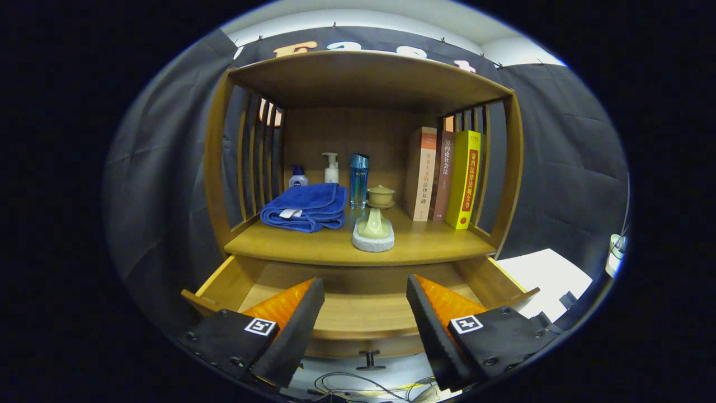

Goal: Pull open the drawer, take out the items inside it, and place them on the countertop above the cabinet.

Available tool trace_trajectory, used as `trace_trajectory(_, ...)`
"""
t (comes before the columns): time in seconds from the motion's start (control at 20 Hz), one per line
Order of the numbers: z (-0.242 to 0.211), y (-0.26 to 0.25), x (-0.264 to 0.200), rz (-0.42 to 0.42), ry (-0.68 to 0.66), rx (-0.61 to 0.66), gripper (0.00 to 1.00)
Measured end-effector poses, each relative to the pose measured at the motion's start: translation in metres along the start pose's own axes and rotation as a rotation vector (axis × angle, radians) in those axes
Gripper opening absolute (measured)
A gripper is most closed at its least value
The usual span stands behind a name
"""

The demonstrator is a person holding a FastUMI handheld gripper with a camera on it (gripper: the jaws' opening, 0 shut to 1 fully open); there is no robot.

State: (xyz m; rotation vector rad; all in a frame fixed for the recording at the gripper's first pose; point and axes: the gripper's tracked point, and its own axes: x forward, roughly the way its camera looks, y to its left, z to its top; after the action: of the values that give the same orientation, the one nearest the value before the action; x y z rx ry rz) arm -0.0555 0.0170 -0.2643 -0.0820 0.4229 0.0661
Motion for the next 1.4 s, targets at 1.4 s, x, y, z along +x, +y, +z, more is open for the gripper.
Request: trace_trajectory(1.4, -0.091, 0.004, -0.018, -0.03, 0.057, -0.038, 0.98)
